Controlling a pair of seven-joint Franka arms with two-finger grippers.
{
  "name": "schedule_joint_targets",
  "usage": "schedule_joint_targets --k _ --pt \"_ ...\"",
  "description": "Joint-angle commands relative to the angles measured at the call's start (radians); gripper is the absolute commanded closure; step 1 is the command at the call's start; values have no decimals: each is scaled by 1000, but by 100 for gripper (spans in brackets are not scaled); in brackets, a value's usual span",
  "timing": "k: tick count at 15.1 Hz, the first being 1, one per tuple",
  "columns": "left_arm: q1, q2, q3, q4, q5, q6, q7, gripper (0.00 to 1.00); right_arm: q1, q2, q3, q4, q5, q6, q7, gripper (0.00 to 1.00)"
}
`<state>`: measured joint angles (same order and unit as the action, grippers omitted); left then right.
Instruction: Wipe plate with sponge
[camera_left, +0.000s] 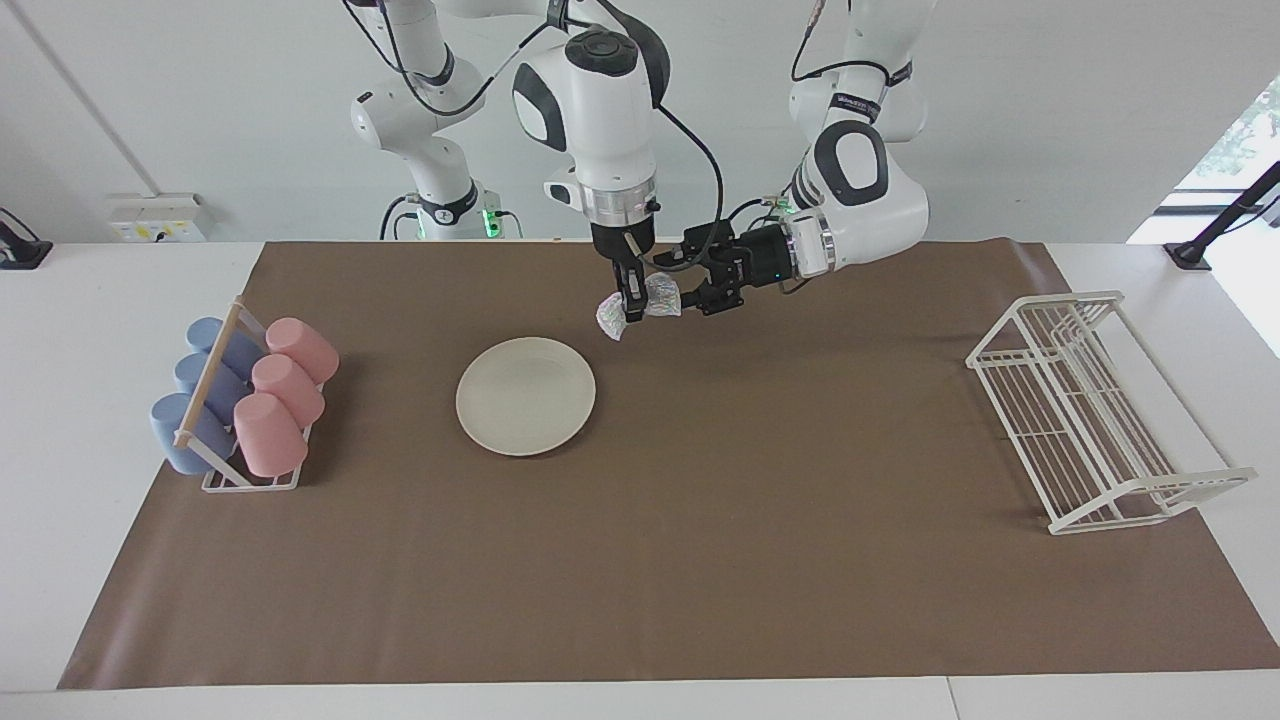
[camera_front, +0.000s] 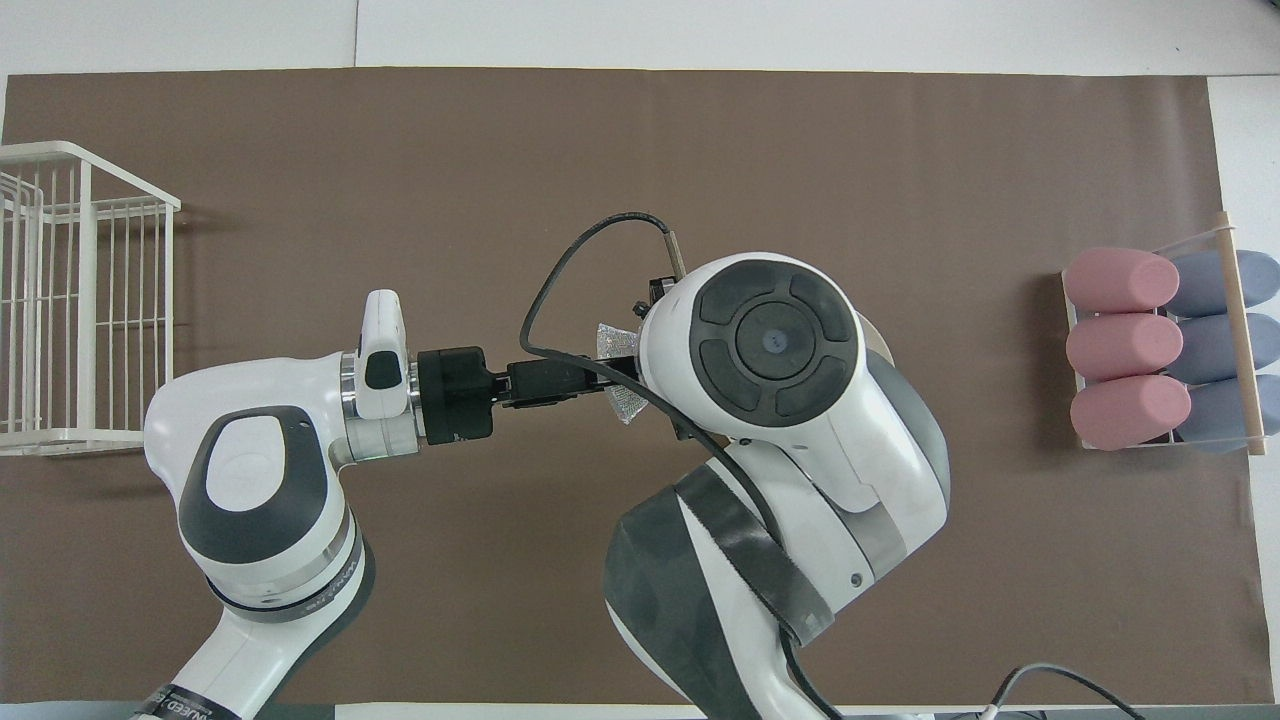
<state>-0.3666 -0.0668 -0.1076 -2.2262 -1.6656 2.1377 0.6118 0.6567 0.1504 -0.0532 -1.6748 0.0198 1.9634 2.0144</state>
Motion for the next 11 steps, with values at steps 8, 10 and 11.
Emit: schedule_joint_targets --k 8,10,11 --pt "-2 8 13 10 81 -39 -13 100 -8 14 3 26 -20 -17 14 100" --pt "-2 8 13 11 81 -41 -26 100 -12 14 3 27 -20 -14 12 100" --pt "-2 8 14 11 83 -42 -27 100 -12 14 3 27 -20 -12 10 100"
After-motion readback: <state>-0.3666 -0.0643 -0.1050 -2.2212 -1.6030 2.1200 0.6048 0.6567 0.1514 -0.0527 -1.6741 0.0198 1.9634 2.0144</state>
